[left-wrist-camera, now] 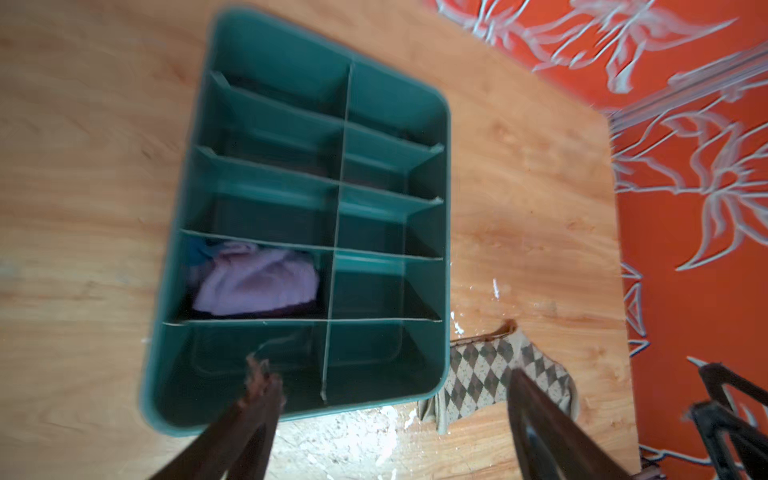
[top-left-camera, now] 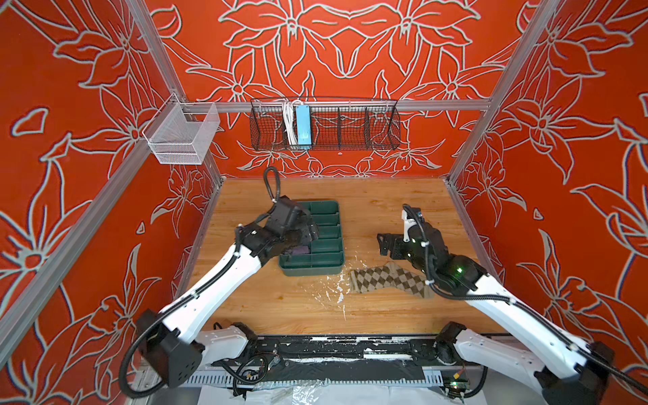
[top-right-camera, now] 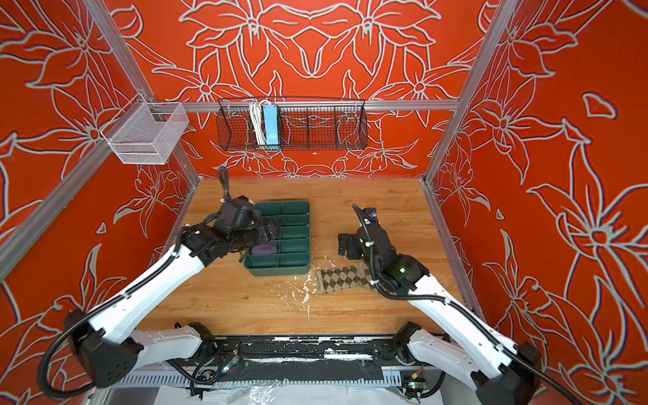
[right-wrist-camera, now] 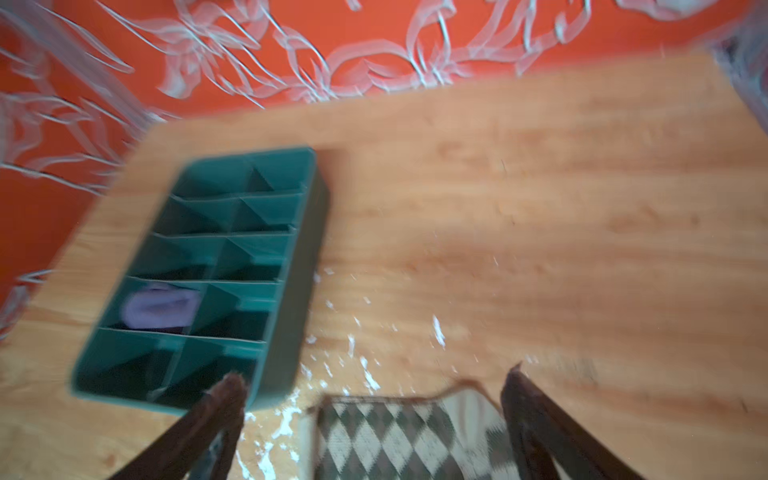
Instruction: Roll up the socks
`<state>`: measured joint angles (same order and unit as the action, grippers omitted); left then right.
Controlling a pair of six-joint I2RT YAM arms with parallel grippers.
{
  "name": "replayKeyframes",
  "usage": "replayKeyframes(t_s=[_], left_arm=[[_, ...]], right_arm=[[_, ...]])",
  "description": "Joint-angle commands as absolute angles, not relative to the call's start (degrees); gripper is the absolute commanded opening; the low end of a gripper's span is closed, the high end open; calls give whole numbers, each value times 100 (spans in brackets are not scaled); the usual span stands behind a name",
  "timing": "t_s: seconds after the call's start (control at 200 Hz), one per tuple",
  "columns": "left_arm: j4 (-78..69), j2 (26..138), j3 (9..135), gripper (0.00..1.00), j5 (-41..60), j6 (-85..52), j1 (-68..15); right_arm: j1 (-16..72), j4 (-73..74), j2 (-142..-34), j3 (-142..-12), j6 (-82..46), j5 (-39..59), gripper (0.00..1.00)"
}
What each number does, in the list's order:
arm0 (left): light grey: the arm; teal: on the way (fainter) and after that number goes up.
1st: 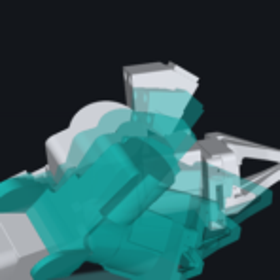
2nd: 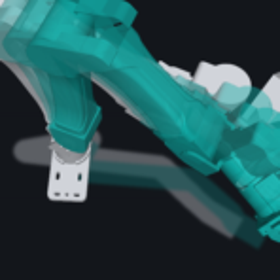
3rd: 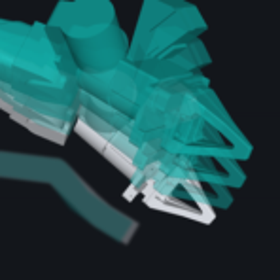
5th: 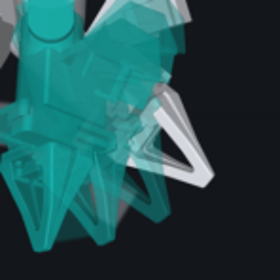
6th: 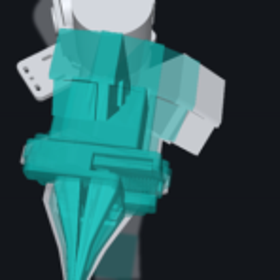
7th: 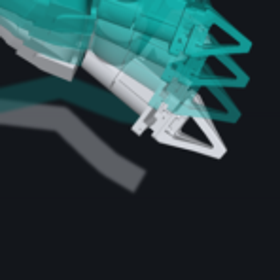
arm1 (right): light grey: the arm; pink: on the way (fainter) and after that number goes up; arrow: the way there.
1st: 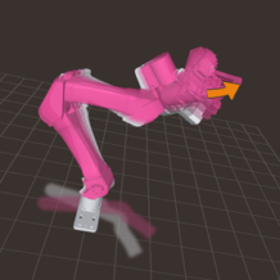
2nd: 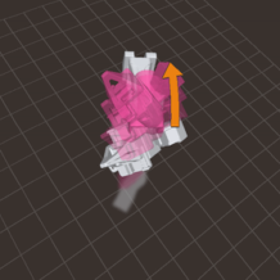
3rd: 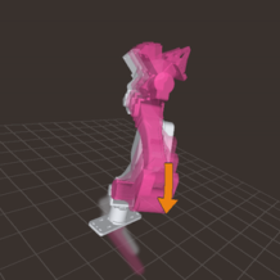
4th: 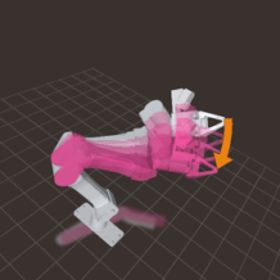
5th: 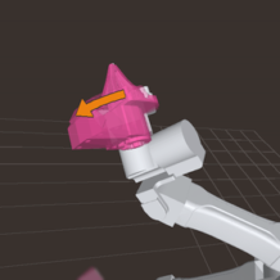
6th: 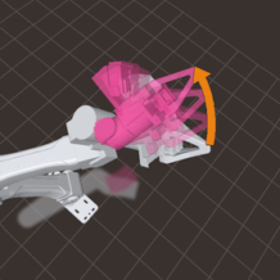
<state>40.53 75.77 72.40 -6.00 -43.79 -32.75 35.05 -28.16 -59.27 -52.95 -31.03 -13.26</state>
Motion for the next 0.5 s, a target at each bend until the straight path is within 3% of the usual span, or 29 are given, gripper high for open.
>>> replayKeyframes(t_s=[0.0,0.175,0.34,0.495], left_arm=[[4376,8489,8006,84,-939,-4803,-3733],[4961,10113,9378,81,-1047,-4987,-4219],[5106,11123,10213,74,-1137,-5158,-4359],[5284,11499,10435,67,-1493,-5310,-4368]], right_arm=[[3356,-4329,-6405,-5842,-3639,-869,98],[3357,-4907,-6326,-6438,-3412,-921,98],[3354,-3997,-4990,-5544,-2885,-935,98],[3342,-3995,-4067,-5280,-2610,-892,97]])
